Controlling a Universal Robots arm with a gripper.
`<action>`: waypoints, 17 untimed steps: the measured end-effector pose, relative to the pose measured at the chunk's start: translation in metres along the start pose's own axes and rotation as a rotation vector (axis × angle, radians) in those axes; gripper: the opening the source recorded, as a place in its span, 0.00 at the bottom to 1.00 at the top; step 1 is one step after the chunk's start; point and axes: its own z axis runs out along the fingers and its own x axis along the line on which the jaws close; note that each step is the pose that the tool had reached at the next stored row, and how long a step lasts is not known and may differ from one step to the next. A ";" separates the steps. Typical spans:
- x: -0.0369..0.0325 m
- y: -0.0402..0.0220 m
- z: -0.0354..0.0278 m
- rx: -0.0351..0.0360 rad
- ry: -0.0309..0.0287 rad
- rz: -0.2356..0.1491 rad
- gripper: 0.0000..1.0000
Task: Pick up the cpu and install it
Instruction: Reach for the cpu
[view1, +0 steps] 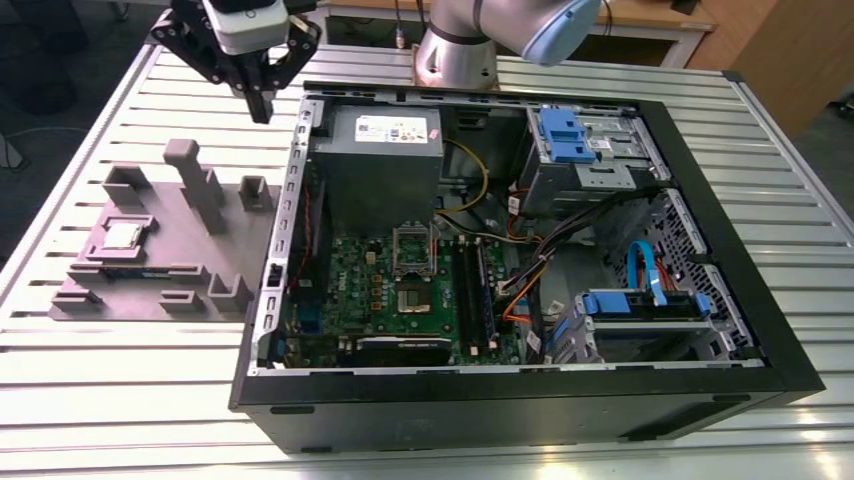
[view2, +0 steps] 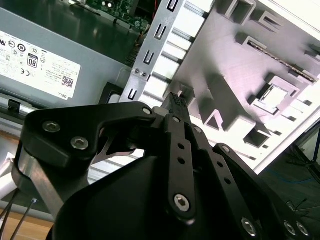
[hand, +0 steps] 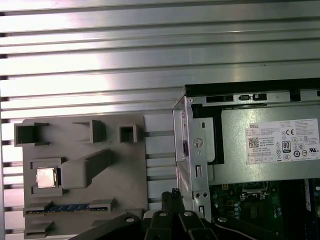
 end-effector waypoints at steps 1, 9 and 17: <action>0.0002 0.0000 0.0000 0.0000 0.0000 0.000 0.10; 0.0021 -0.0002 0.0005 0.0000 0.0000 0.000 0.10; 0.0040 -0.0003 0.0010 0.0000 0.0001 0.000 0.10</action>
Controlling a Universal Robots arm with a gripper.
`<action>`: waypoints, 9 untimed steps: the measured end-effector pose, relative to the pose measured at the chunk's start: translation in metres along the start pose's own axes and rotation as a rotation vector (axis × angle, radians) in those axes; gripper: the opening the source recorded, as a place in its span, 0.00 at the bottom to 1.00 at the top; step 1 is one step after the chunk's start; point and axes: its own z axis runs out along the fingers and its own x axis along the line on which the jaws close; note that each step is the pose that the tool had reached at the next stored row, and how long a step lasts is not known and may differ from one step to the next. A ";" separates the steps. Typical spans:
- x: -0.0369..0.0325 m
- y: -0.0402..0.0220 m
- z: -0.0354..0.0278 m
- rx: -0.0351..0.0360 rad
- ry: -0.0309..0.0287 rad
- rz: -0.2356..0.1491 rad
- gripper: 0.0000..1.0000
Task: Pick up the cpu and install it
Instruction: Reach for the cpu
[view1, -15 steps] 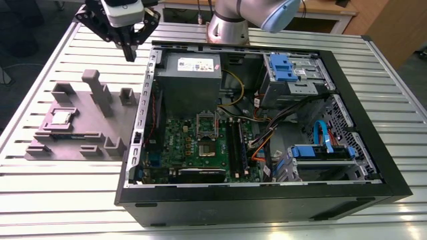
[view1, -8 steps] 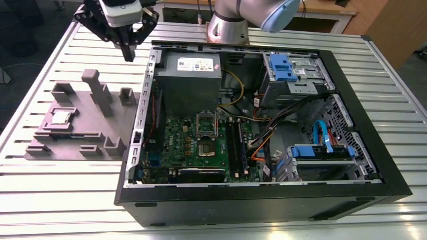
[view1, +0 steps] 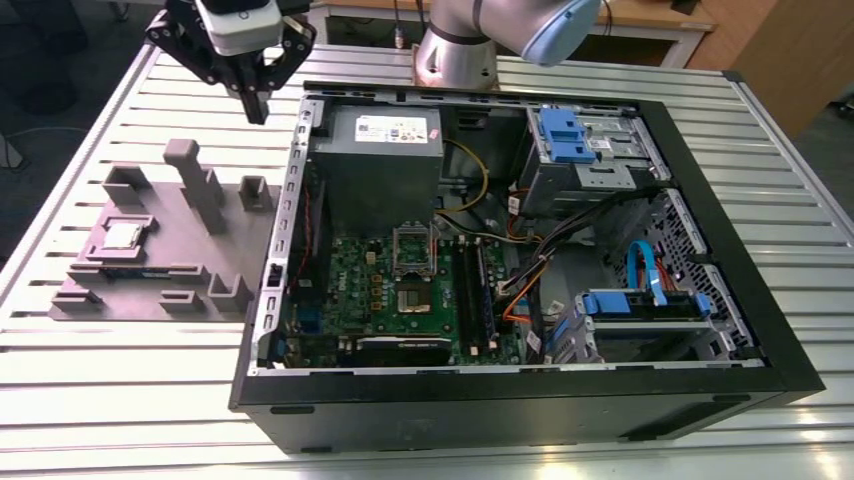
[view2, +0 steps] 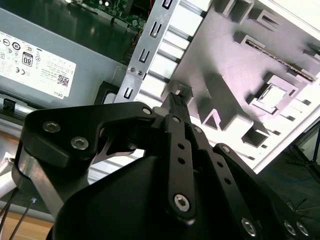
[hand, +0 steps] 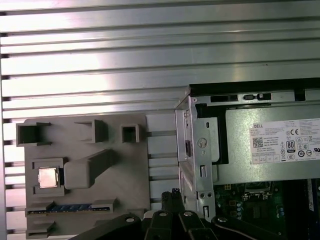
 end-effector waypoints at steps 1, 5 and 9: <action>0.0003 0.0000 0.0001 0.0000 -0.0001 0.000 0.10; 0.0011 -0.0001 0.0004 0.0000 0.0000 0.000 0.10; 0.0019 -0.0002 0.0007 0.0000 0.0000 0.000 0.10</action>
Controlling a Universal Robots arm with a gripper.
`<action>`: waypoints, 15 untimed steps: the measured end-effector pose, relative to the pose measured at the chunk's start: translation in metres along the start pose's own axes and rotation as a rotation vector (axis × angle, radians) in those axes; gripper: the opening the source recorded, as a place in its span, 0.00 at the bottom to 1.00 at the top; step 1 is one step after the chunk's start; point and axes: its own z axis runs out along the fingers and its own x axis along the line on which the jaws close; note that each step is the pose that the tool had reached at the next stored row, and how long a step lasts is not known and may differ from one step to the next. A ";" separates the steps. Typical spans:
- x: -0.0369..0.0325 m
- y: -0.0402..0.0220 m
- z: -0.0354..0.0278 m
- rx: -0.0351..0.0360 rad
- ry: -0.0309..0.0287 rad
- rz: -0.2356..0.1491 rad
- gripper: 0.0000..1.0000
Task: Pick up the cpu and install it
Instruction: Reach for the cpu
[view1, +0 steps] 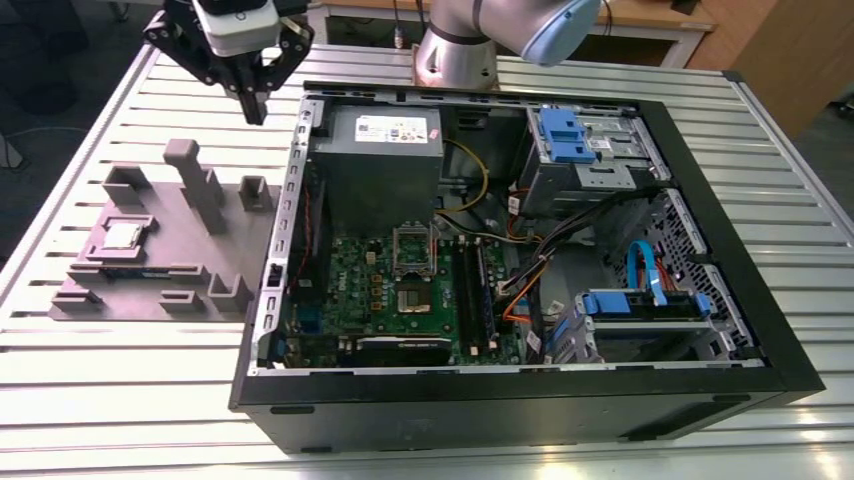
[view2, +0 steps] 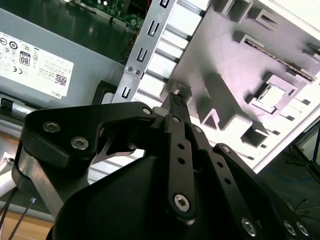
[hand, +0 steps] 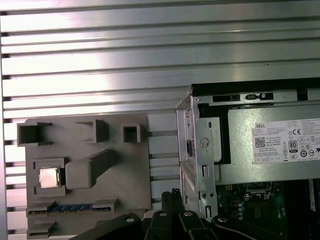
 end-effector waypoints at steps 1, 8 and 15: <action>0.0002 0.0000 0.0001 0.0000 0.0000 0.000 0.10; 0.0017 -0.0002 0.0006 0.0000 0.0001 0.000 0.10; 0.0032 -0.0003 0.0012 0.0000 0.0001 0.000 0.10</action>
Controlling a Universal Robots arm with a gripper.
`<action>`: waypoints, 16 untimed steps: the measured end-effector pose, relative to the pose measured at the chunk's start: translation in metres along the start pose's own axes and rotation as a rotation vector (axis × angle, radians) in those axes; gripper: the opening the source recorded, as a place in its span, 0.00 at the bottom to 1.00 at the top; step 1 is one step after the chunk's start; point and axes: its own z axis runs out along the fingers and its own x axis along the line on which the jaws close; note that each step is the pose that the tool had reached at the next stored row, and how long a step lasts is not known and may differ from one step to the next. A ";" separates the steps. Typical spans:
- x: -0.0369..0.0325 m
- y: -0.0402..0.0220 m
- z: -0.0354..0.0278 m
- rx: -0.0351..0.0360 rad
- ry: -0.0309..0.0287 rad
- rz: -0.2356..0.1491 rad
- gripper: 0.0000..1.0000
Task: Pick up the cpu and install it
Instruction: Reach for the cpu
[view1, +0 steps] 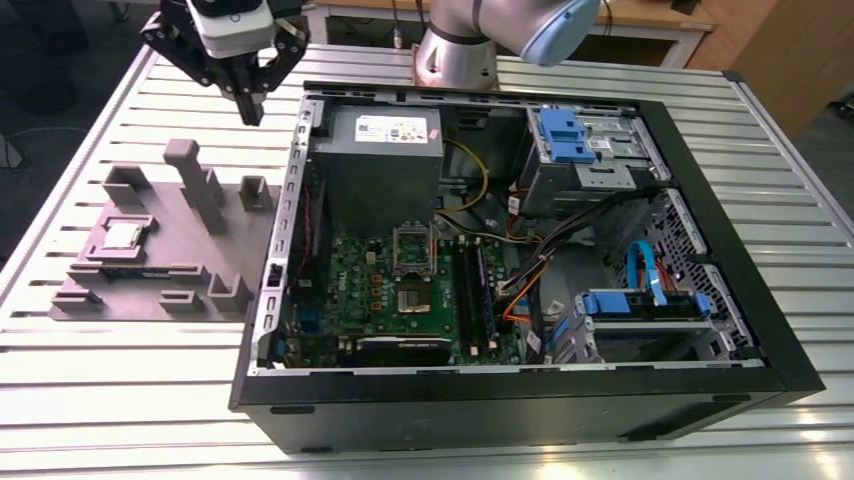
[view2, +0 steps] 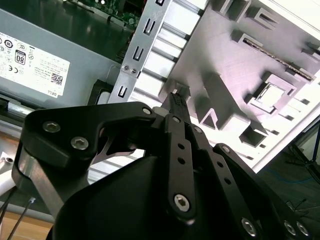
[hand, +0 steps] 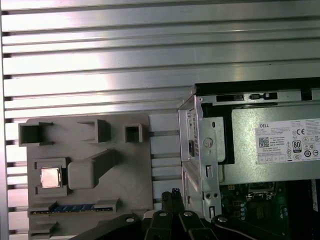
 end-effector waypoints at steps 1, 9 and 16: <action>0.0002 0.0000 0.0001 0.0000 0.0000 0.000 0.10; 0.0022 -0.0002 0.0007 -0.0001 -0.0001 0.000 0.10; 0.0036 -0.0003 0.0012 0.0000 0.0001 0.000 0.10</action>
